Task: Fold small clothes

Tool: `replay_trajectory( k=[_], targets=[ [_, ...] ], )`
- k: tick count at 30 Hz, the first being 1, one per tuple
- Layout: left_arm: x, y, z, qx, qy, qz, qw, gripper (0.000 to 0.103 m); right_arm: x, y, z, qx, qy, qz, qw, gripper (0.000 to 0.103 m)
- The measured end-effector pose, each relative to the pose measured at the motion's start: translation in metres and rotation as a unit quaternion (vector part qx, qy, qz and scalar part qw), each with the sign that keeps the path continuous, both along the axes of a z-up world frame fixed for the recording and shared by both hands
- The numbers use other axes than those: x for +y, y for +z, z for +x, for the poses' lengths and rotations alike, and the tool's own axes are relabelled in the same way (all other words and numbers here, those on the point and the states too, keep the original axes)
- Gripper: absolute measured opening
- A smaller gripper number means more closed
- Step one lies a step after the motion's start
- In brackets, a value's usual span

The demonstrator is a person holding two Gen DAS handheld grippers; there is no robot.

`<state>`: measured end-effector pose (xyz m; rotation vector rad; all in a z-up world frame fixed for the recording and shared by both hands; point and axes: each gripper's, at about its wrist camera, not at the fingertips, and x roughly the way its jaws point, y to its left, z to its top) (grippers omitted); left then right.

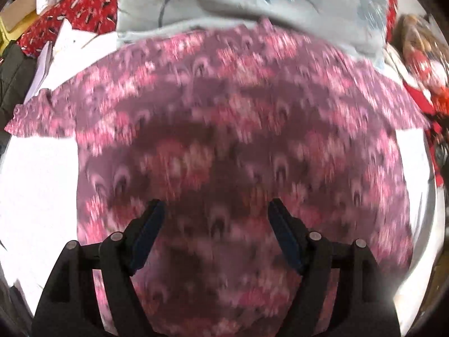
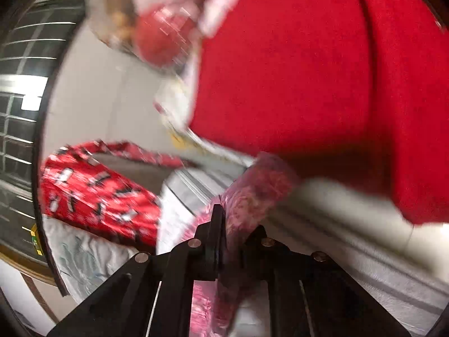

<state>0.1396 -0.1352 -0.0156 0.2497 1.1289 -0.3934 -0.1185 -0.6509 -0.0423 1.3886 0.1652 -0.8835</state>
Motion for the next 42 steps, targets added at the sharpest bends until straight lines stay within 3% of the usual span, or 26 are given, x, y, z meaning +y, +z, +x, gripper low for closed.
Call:
replay_trajectory(
  k=[3,6,11,14,20,25,31,32,34,36,38,40,42],
  targets=[
    [0.002,-0.007,0.020,0.020,0.022,-0.030,0.9991,0.076,0.006,0.042,0.007,0.020,0.021,-0.070,0.997,0.008],
    [0.010,-0.024,0.031,0.059,0.041,-0.052,0.9961,0.076,0.027,0.088,0.035,0.061,0.099,-0.142,0.983,0.008],
    [0.017,-0.019,0.030,0.058,0.031,-0.073,0.9951,0.076,0.084,0.117,0.092,0.067,0.218,-0.177,0.957,0.008],
    [0.041,-0.012,0.030,0.068,0.035,-0.098,0.9922,0.076,0.133,0.119,0.143,0.064,0.291,-0.178,0.938,0.008],
    [0.093,0.006,0.032,0.066,0.053,-0.134,0.9873,0.076,0.257,0.107,0.244,0.063,0.423,-0.183,0.885,0.007],
    [0.132,0.017,0.040,0.049,0.065,-0.142,0.9865,0.076,0.346,0.096,0.306,0.069,0.494,-0.185,0.847,0.007],
    [0.169,0.024,0.056,0.035,0.091,-0.162,0.9820,0.076,0.440,0.082,0.358,0.066,0.555,-0.176,0.810,0.008],
    [0.171,0.025,0.058,0.035,0.096,-0.168,0.9804,0.076,0.453,0.079,0.363,0.069,0.563,-0.175,0.805,0.010],
    [0.175,0.027,0.060,0.040,0.099,-0.182,0.9774,0.076,0.482,0.061,0.370,0.092,0.584,-0.152,0.792,0.025],
    [0.173,0.026,0.063,0.047,0.099,-0.195,0.9747,0.077,0.500,0.043,0.374,0.131,0.605,-0.119,0.777,0.028],
    [0.165,0.023,0.067,0.057,0.095,-0.203,0.9730,0.077,0.505,0.043,0.362,0.125,0.610,-0.123,0.773,0.028],
    [0.151,0.018,0.072,0.074,0.089,-0.211,0.9706,0.077,0.496,0.055,0.338,0.101,0.615,-0.126,0.772,0.041],
    [0.130,0.012,0.079,0.098,0.077,-0.217,0.9682,0.077,0.475,0.064,0.312,0.080,0.608,-0.125,0.780,0.046]
  ],
)
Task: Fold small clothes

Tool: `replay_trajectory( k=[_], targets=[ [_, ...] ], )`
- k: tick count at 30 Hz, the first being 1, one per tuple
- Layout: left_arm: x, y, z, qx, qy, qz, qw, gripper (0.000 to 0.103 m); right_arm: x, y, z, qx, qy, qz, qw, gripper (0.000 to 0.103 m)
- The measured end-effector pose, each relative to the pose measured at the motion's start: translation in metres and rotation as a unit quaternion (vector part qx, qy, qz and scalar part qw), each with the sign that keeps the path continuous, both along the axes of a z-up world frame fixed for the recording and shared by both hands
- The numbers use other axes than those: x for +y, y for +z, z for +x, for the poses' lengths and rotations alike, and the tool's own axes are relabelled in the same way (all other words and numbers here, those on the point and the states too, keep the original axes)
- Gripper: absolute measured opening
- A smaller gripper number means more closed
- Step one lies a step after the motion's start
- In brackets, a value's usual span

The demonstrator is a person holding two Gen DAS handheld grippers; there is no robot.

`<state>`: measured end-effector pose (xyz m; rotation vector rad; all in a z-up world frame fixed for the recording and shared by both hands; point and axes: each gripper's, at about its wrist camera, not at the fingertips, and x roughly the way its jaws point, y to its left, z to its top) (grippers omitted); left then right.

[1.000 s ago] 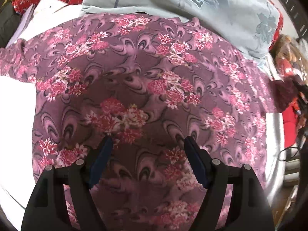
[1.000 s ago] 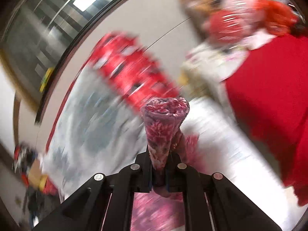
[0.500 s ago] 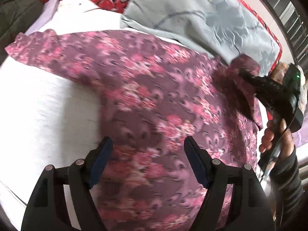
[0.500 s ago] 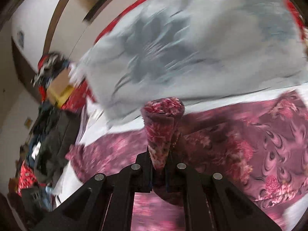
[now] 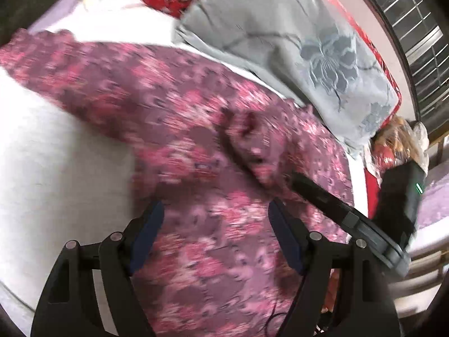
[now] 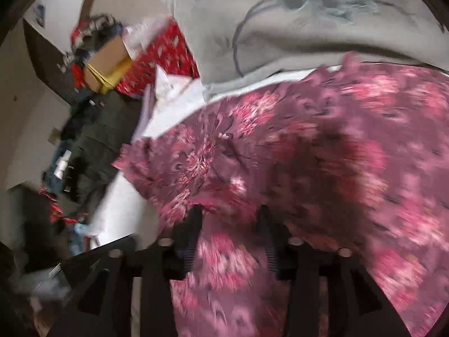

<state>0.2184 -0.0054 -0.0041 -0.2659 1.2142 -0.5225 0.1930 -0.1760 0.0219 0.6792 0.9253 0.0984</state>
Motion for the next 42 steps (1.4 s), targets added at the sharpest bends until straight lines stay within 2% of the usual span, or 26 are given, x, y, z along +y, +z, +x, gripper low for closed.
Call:
replay_trajectory(
  k=[2,5,7,8,9,10,11,13,14,16,19,20,21,22,24,26,27,29,30,32,33,34,36,38,41,42],
  targets=[
    [-0.026,-0.008,0.007,0.020,-0.017,-0.004,0.9997,0.077,-0.035,0.009,-0.031,-0.010,-0.042,-0.021,0.999,0.049],
    [-0.061,-0.020,0.021,0.036,-0.027,0.015,0.9989,0.077,-0.091,0.012,-0.064,0.001,-0.116,-0.044,0.992,0.051],
    [-0.075,-0.026,0.031,0.040,-0.012,0.033,0.9986,0.076,-0.138,0.009,-0.093,0.014,-0.181,-0.050,0.982,0.051],
    [-0.080,-0.025,0.036,0.028,0.004,0.043,0.9987,0.070,-0.155,0.009,-0.104,0.015,-0.205,-0.047,0.978,0.051],
    [-0.082,-0.022,0.039,0.017,0.011,0.051,0.9985,0.033,-0.174,0.010,-0.117,0.015,-0.231,-0.044,0.972,0.051],
    [-0.083,-0.018,0.044,0.015,0.013,0.056,0.9982,0.006,-0.194,0.010,-0.134,0.014,-0.259,-0.042,0.965,0.051],
    [-0.079,-0.013,0.046,0.017,0.018,0.039,0.9989,0.005,-0.203,0.010,-0.140,0.013,-0.269,-0.041,0.962,0.051],
    [-0.064,0.001,0.047,0.000,0.047,0.011,0.9988,0.005,-0.221,0.008,-0.154,0.008,-0.289,-0.036,0.956,0.051],
    [-0.056,0.010,0.045,-0.019,0.060,0.013,0.9979,0.005,-0.227,0.005,-0.156,0.008,-0.293,-0.030,0.956,0.051],
    [-0.050,0.013,0.042,-0.032,0.066,0.032,0.9968,0.005,-0.233,-0.006,-0.151,0.009,-0.291,-0.008,0.957,0.053],
    [-0.047,0.001,0.043,-0.011,0.056,0.059,0.9966,0.005,-0.229,-0.028,-0.131,0.019,-0.271,0.026,0.962,0.052],
    [-0.046,-0.004,0.044,0.002,0.052,0.066,0.9965,0.005,-0.224,-0.037,-0.122,0.019,-0.252,0.046,0.966,0.047],
    [-0.045,-0.007,0.044,0.007,0.052,0.068,0.9963,0.006,-0.216,-0.042,-0.110,0.023,-0.225,0.055,0.973,0.012],
    [-0.044,-0.008,0.043,0.008,0.054,0.069,0.9962,0.008,-0.208,-0.040,-0.102,0.027,-0.211,0.035,0.976,0.006],
    [-0.043,-0.016,0.042,0.010,0.057,0.087,0.9945,0.015,-0.195,-0.021,-0.101,-0.010,-0.213,-0.024,0.977,0.006],
    [-0.044,-0.028,0.043,0.013,0.052,0.112,0.9923,0.021,-0.196,-0.011,-0.113,-0.041,-0.250,-0.028,0.967,0.006],
    [-0.044,-0.029,0.043,0.010,0.049,0.109,0.9927,0.021,-0.198,-0.018,-0.114,-0.021,-0.262,-0.031,0.964,0.006],
    [-0.038,-0.019,0.038,0.012,0.047,0.099,0.9939,0.023,-0.201,-0.041,-0.109,0.058,-0.249,-0.037,0.966,0.006],
    [-0.032,-0.012,0.036,0.011,0.047,0.091,0.9947,0.024,-0.199,-0.041,-0.114,0.051,-0.250,-0.037,0.966,0.006],
    [-0.014,0.007,0.029,-0.005,0.060,0.043,0.9973,0.026,-0.195,-0.023,-0.120,0.046,-0.272,-0.066,0.959,0.016],
    [-0.008,0.015,0.027,-0.013,0.068,0.029,0.9972,0.032,-0.191,-0.012,-0.122,0.027,-0.279,-0.077,0.957,0.016],
    [-0.004,0.022,0.027,-0.020,0.077,0.018,0.9967,0.042,-0.185,0.000,-0.121,-0.003,-0.274,-0.077,0.958,0.016],
    [-0.008,0.027,0.032,-0.025,0.078,0.015,0.9965,0.048,-0.167,0.017,-0.106,-0.027,-0.253,-0.088,0.963,0.016],
    [-0.018,0.021,0.039,-0.020,0.069,0.028,0.9971,0.048,-0.150,0.021,-0.089,-0.027,-0.214,-0.094,0.972,0.017],
    [-0.036,-0.017,0.056,0.016,0.053,0.093,0.9941,0.048,-0.110,0.017,-0.054,-0.020,-0.154,-0.103,0.983,0.017],
    [-0.036,-0.026,0.058,0.026,0.051,0.097,0.9936,0.047,-0.092,0.013,-0.039,-0.014,-0.132,-0.104,0.986,0.017]
  ],
)
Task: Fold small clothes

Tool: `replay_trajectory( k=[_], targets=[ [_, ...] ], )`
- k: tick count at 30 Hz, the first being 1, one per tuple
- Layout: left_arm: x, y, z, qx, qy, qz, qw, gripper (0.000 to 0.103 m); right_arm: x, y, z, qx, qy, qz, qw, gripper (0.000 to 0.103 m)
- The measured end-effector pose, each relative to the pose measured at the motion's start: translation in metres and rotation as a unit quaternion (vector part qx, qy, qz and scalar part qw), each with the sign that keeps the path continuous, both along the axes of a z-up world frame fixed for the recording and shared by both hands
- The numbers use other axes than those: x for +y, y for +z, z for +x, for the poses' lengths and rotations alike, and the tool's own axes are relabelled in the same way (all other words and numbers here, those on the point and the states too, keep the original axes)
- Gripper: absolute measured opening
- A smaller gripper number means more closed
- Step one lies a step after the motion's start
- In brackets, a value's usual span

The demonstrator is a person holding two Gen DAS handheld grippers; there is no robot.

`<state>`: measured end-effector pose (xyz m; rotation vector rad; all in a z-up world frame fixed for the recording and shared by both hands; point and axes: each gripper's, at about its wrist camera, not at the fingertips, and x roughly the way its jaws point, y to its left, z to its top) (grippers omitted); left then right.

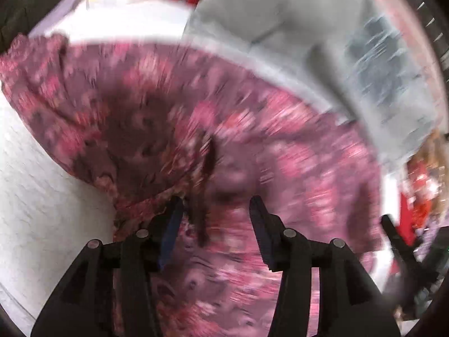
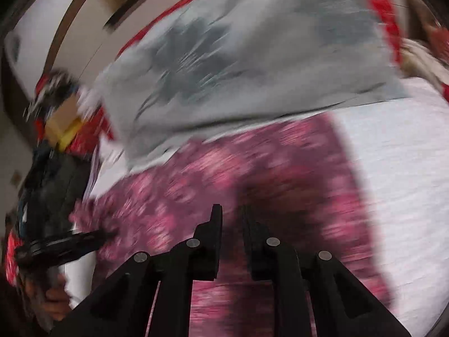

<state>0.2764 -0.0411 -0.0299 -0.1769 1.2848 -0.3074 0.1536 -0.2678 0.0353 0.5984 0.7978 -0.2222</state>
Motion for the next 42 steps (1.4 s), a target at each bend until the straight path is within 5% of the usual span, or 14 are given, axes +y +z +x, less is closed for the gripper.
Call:
replay_trajectory(
  k=[5,11,14,17,24,28,29,31,42],
  targets=[
    [0.048,0.030,0.001,-0.025,0.016,-0.073,0.9969,0.047,0.048,-0.012,0.030,-0.002,0.055,0.008,0.998,0.017],
    [0.160,0.053,0.042,-0.061,0.108,-0.032,0.9917,0.061,0.106,-0.033,0.087,-0.001,0.093,0.026,0.995,0.017],
    [0.226,0.039,0.074,-0.033,0.176,-0.017,0.9837,0.061,0.133,-0.052,0.095,0.022,0.120,0.005,0.993,0.022],
    [0.278,0.017,0.103,0.009,0.232,-0.028,0.9722,0.061,0.145,-0.054,0.084,-0.011,0.120,-0.044,0.992,0.026],
    [0.298,-0.010,0.141,0.041,0.281,-0.037,0.9581,0.065,0.138,-0.057,0.081,-0.025,0.118,-0.021,0.992,0.026],
    [0.286,-0.006,0.152,0.015,0.287,-0.019,0.9575,0.073,0.138,-0.059,0.083,-0.029,0.118,-0.015,0.992,0.026],
    [0.284,-0.005,0.156,0.009,0.291,-0.017,0.9564,0.072,0.137,-0.059,0.083,-0.031,0.118,-0.012,0.992,0.026],
    [0.282,-0.003,0.159,-0.001,0.288,-0.020,0.9574,0.007,0.135,-0.059,0.081,-0.034,0.117,-0.006,0.993,0.026],
    [0.243,0.060,0.128,-0.048,0.227,-0.053,0.9713,0.004,0.136,-0.055,0.083,-0.024,0.117,-0.007,0.993,0.026]
  ],
)
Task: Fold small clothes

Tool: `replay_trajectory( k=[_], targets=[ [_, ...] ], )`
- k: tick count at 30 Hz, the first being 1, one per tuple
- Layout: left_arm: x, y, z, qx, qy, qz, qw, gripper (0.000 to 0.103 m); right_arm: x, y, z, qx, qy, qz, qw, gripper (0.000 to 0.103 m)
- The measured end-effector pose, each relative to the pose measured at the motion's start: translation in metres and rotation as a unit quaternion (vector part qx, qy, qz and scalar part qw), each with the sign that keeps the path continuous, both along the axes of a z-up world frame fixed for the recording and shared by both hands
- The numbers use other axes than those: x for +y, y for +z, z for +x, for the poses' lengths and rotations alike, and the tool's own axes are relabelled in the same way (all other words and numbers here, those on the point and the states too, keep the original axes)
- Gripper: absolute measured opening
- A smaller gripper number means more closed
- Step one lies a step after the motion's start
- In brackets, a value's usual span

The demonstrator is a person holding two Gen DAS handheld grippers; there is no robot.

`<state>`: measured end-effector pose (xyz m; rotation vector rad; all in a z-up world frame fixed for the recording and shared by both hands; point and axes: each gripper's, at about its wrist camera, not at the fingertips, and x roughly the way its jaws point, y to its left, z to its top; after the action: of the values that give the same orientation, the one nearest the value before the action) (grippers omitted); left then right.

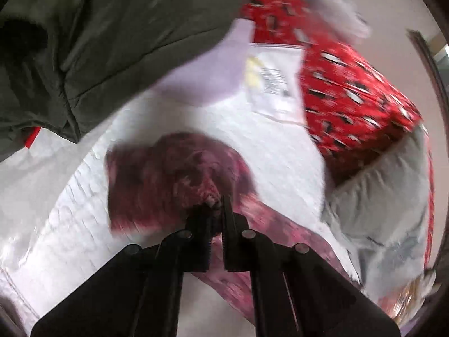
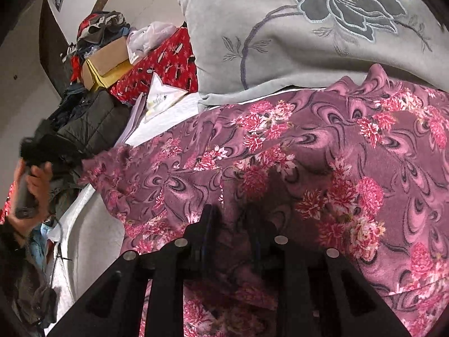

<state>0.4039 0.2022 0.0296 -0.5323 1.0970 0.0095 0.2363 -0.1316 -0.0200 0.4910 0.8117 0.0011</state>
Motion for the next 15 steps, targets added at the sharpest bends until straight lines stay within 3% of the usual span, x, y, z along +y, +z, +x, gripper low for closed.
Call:
replay_trajectory(
  k=[3,5,15],
  targets=[
    [-0.028,0.024,-0.015,-0.018,-0.031,0.019,0.9992,0.004,0.001,0.014,-0.005,0.015,-0.001,-0.034,0.999,0.027],
    [-0.049,0.039,-0.025,-0.029,-0.053,0.024,0.9979,0.004,-0.006,0.021,-0.014,0.017,-0.011,-0.051,0.999,0.036],
    [-0.162,0.072,-0.071,-0.045,-0.142,0.016,0.9887,0.004,-0.123,0.024,-0.087,0.055,-0.145,-0.067,0.986,0.042]
  ],
)
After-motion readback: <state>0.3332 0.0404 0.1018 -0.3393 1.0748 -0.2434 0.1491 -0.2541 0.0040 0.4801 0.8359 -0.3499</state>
